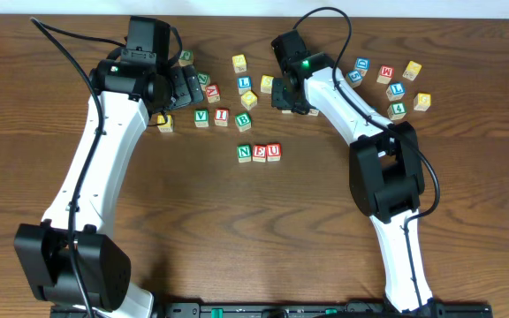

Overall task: Spell out NEURIPS
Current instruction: 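Reach the right gripper to the green R block and grasp it, then carry the green R block and lower it right of U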

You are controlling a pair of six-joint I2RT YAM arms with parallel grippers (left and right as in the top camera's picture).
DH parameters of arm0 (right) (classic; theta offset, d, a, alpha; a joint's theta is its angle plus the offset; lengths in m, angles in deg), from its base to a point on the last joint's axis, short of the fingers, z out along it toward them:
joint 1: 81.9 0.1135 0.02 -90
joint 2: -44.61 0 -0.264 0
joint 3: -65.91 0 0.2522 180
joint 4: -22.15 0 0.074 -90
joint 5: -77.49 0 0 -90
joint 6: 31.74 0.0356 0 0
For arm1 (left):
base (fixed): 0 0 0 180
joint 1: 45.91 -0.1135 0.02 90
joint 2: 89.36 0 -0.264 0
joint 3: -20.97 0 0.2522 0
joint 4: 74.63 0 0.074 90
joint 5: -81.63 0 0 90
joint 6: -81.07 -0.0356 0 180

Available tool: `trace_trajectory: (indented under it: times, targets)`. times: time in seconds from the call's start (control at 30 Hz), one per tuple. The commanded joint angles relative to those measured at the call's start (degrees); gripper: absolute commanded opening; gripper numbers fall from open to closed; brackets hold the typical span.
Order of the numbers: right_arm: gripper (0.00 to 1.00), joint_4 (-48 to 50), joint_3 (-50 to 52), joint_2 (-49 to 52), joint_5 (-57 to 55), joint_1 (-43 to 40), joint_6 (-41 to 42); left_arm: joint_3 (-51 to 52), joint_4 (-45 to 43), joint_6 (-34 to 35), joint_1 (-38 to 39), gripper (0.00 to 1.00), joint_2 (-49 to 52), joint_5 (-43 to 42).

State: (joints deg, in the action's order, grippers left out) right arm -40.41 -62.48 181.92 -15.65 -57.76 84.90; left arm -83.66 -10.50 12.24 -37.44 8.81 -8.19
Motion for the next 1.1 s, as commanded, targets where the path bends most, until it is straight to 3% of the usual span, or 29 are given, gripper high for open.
trace_trajectory:
  times: [0.0, 0.57, 1.07]
  targets:
    - [0.22, -1.57, -0.87, -3.19, -0.74, 0.44, -0.81, 0.76, 0.15, 0.52, -0.04, 0.98, 0.81, 0.5]
    - [0.22, -21.73, 0.48, -10.16, 0.57, 0.79, -0.98, 0.76, 0.13, 0.52, -0.04, 0.98, 0.81, 0.5]
    - [0.22, -14.12, 11.85, -10.12, 3.91, 3.82, 0.13, 0.76, 0.15, 0.52, -0.04, 0.98, 0.81, 0.5]
